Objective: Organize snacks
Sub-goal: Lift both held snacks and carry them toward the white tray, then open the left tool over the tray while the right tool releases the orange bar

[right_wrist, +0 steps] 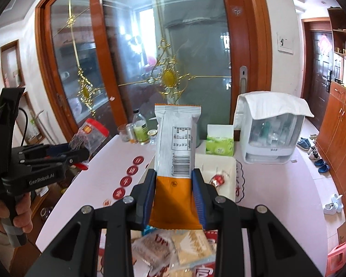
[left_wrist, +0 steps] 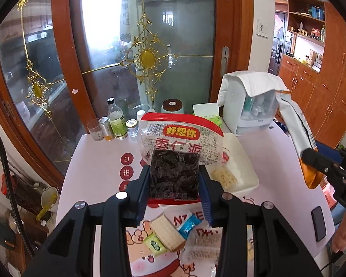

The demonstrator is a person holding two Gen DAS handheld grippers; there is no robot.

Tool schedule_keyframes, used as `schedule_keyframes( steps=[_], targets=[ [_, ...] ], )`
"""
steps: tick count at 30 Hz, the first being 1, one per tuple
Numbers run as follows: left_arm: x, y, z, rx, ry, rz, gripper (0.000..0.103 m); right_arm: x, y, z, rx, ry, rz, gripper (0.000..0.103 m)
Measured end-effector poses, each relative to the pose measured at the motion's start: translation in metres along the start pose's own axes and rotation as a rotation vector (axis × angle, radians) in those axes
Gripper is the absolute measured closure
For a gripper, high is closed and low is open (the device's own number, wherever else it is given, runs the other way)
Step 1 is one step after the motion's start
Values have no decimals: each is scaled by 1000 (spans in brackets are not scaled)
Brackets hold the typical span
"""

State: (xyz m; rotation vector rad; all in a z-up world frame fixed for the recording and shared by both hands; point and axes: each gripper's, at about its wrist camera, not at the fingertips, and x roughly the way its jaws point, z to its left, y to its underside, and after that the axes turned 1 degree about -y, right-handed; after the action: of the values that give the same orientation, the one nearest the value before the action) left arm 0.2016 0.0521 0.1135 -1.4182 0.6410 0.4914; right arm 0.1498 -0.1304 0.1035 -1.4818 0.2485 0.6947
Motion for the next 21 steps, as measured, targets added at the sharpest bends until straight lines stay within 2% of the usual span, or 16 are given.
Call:
schedule_keyframes(
  steps=[4, 9, 15, 21],
  targets=[
    [23, -18, 1, 10, -3, 11, 65, 15, -18, -6, 22, 26, -6, 71],
    [70, -32, -2, 17, 3, 64, 65, 42, -36, -18, 53, 49, -1, 71],
    [139, -33, -5, -14, 32, 155, 65, 85, -44, -32, 100, 75, 31, 71],
    [198, -25, -13, -24, 51, 227, 65, 130, -37, -45, 138, 84, 91, 71]
  ],
)
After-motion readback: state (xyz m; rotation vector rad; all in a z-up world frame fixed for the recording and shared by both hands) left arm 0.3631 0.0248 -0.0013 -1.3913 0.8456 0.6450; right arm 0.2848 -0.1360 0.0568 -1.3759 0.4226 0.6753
